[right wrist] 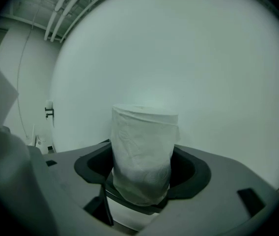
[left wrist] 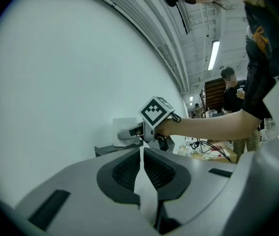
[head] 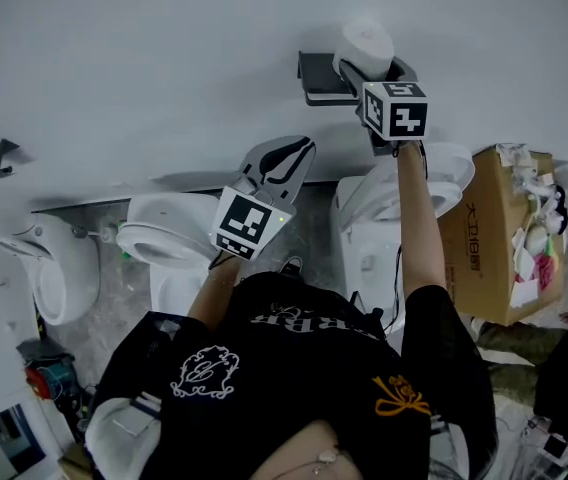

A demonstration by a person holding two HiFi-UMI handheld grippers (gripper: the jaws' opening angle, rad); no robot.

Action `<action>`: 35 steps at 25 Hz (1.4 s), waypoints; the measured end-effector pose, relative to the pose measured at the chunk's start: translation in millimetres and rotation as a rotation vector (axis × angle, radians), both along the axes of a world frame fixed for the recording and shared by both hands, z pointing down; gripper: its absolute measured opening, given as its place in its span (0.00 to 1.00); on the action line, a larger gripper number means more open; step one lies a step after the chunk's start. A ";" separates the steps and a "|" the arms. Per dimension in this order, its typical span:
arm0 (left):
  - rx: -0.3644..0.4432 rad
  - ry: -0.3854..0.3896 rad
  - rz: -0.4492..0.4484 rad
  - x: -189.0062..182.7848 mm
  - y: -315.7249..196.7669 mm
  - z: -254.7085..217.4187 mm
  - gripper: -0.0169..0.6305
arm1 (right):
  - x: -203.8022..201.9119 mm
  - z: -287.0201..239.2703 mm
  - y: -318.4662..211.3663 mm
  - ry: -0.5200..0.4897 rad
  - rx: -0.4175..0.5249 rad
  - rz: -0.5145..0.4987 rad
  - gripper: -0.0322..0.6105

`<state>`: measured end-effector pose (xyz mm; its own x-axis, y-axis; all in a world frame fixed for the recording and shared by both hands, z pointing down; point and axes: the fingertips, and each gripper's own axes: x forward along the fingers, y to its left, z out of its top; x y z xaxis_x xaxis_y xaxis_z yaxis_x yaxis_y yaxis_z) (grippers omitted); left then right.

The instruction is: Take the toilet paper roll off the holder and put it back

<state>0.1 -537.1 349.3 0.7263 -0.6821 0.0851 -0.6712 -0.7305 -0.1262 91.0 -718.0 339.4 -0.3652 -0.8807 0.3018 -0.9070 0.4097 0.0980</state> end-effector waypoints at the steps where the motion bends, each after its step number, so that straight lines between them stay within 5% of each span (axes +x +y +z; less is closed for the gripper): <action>1: 0.003 -0.001 0.002 0.3 -1.8 -0.4 0.09 | -0.3 0.3 -0.8 -0.007 0.009 0.003 0.56; 8: 0.015 -0.001 0.014 5.9 -3.3 -5.5 0.09 | 0.5 -3.7 6.8 0.036 0.040 0.017 0.59; 20: 0.021 -0.002 -0.011 4.2 11.3 -11.1 0.09 | 14.3 -26.1 71.8 -0.082 0.114 0.022 0.59; 35: 0.003 0.004 -0.030 32.0 74.8 -7.9 0.09 | 36.3 -1.9 210.3 -0.261 0.093 0.018 0.35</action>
